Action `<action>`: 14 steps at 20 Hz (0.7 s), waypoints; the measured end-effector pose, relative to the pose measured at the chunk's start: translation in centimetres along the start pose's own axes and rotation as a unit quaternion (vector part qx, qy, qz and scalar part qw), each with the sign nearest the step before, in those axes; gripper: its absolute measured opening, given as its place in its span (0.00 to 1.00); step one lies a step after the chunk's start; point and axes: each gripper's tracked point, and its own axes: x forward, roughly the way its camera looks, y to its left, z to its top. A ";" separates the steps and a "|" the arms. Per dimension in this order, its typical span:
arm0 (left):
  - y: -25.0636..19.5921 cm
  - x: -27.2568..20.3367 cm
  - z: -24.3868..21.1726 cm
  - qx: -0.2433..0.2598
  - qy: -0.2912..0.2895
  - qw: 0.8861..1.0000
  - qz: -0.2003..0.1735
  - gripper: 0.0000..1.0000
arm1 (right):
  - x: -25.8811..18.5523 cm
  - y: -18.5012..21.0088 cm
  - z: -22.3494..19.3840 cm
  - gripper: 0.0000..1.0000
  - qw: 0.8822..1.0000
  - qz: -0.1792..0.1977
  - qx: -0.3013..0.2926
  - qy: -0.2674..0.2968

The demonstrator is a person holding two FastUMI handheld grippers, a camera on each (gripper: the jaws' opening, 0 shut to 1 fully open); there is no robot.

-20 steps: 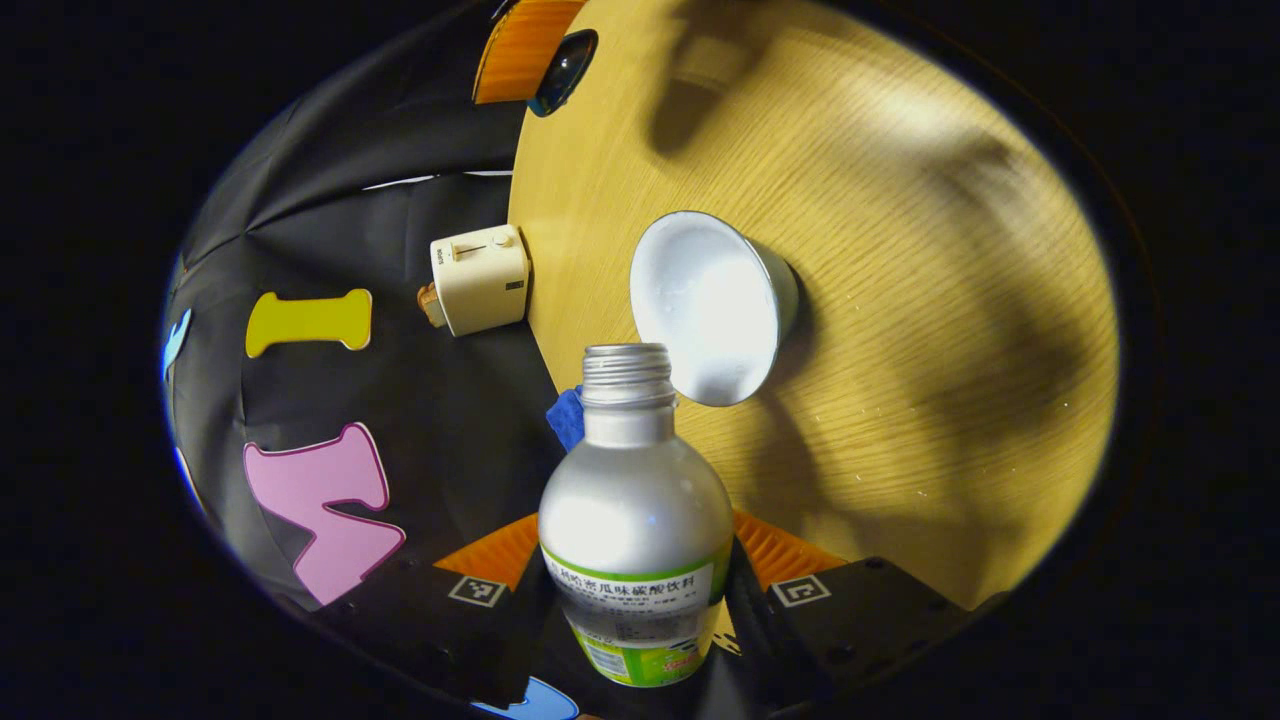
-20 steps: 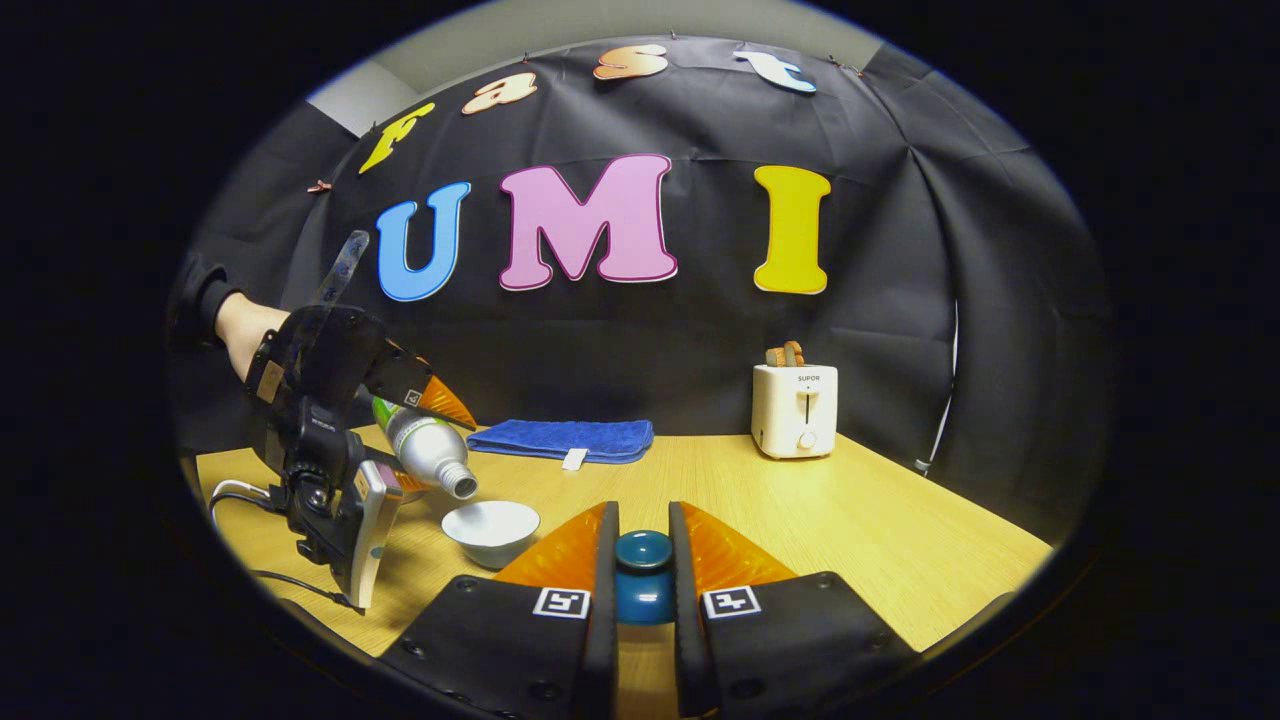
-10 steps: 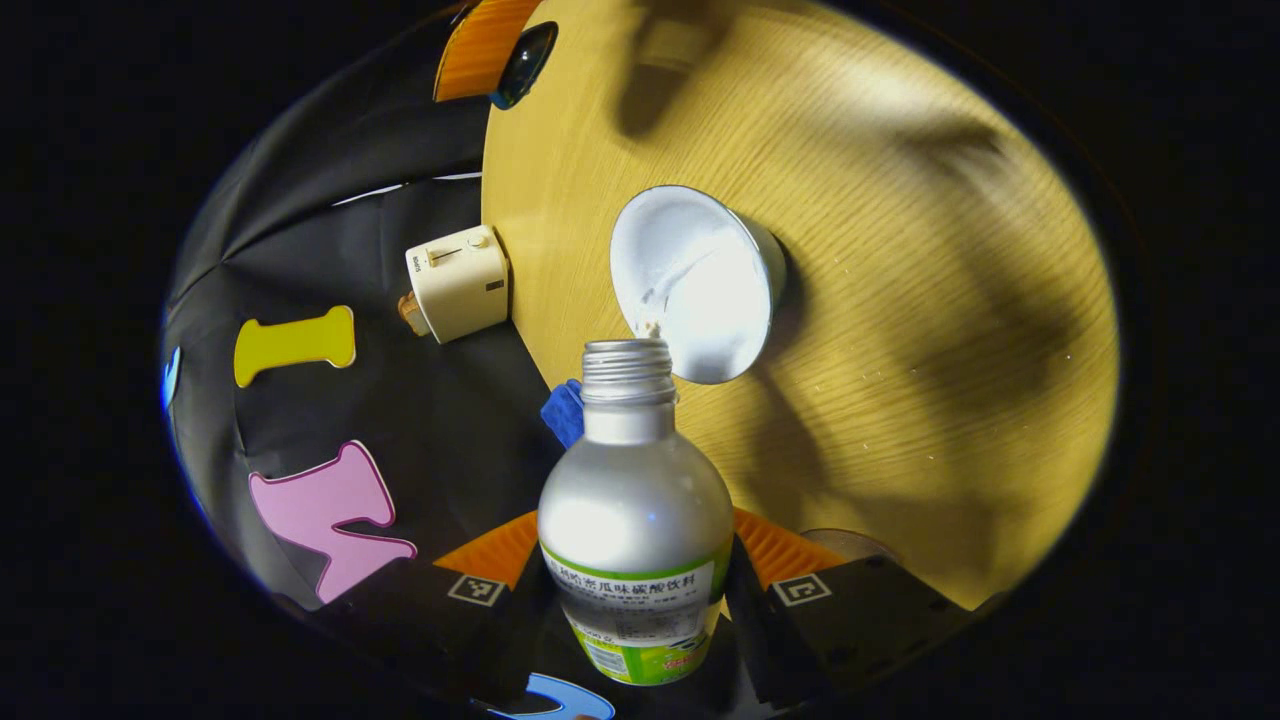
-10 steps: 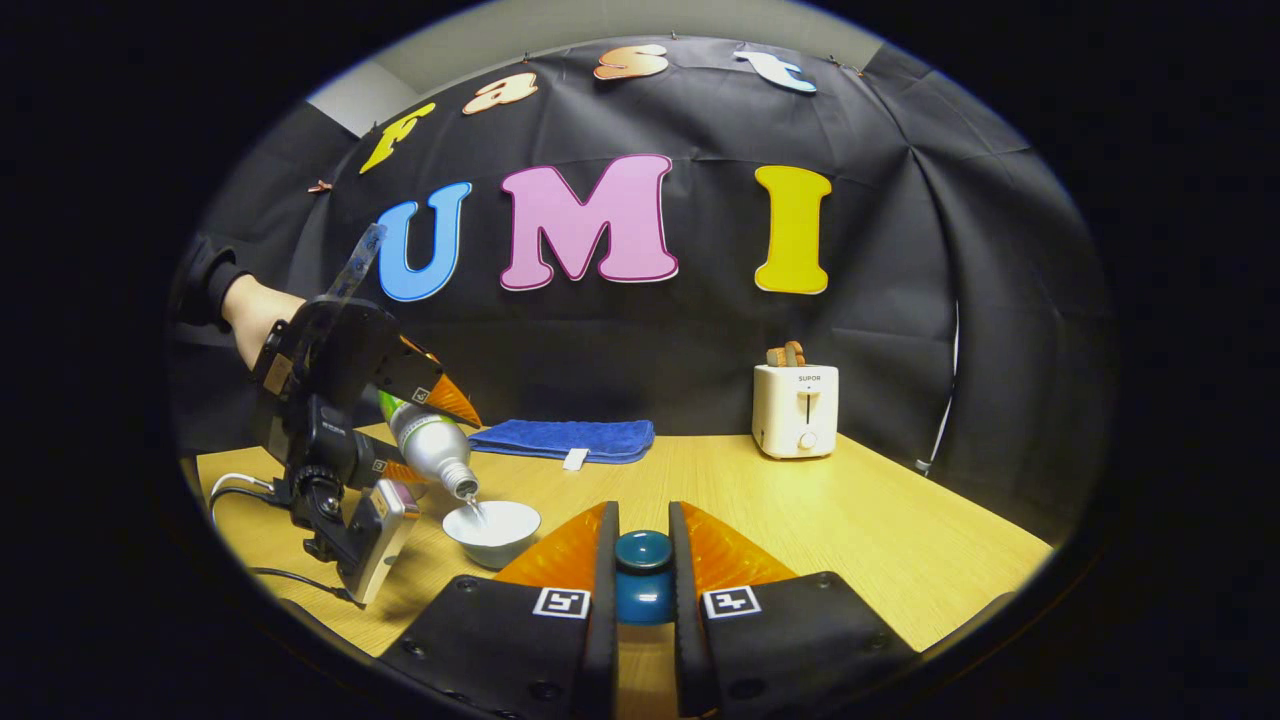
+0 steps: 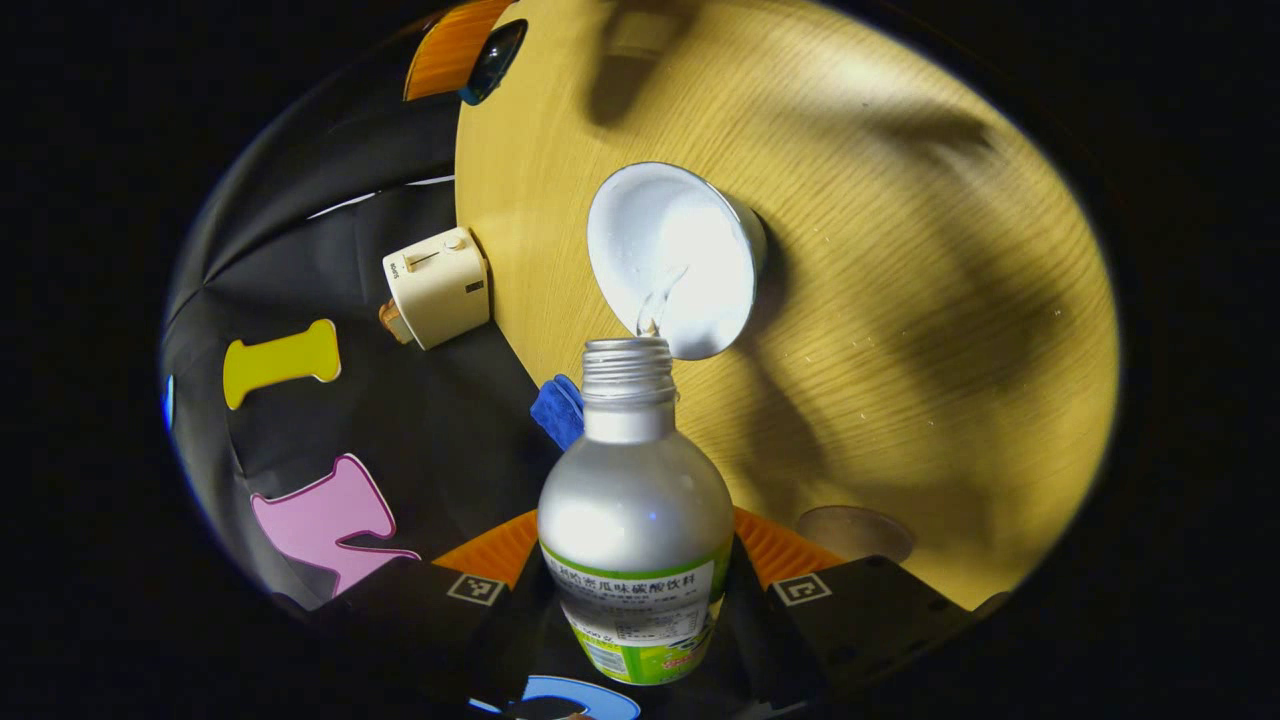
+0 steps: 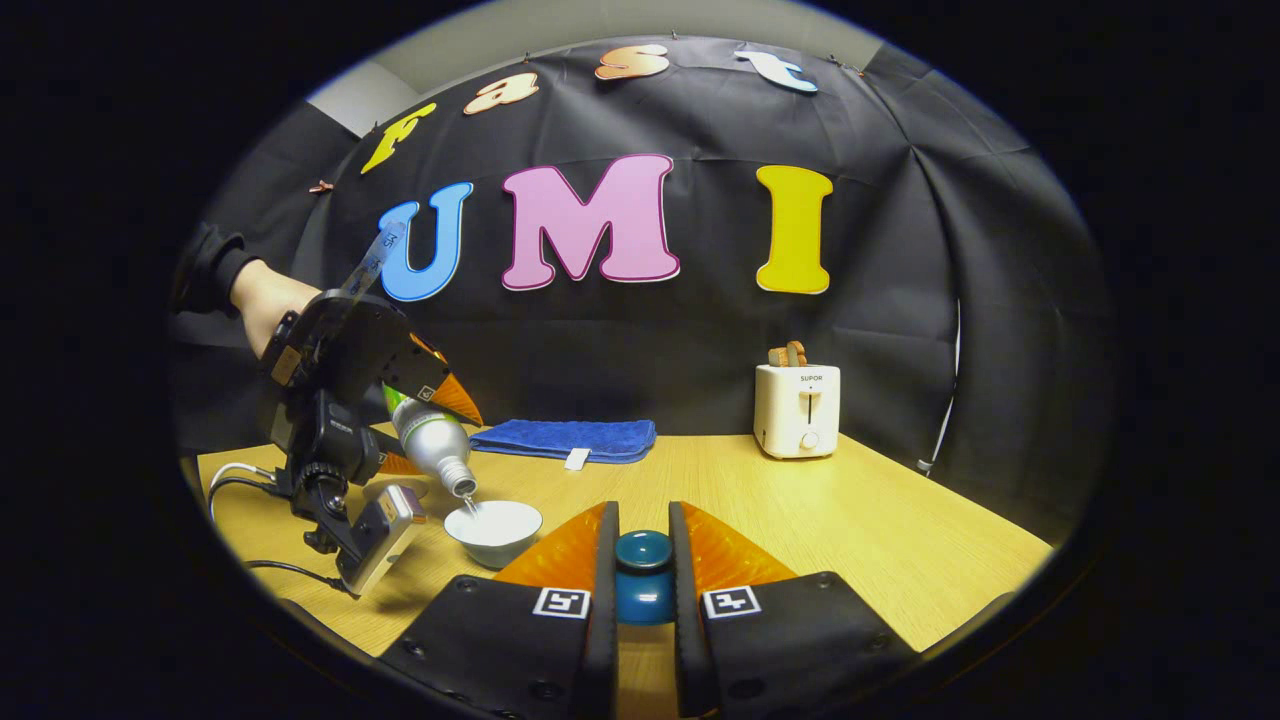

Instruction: Open the teacup lid with one hand, grasp the water bottle and pour water into the teacup with the other hand; after pouring, place the water bottle on the coaster and then close the teacup lid.

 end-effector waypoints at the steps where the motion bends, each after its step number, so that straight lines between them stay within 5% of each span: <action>1: 0.0 -0.1 0.0 0.005 0.001 1.000 -0.002 0.82 | 0.0 0.0 0.0 0.27 1.000 0.000 0.000 0.000; 14: 1.4 -0.2 -0.6 0.078 0.017 0.997 -0.016 0.82 | 0.0 -0.2 0.0 0.27 1.000 -0.006 0.000 0.000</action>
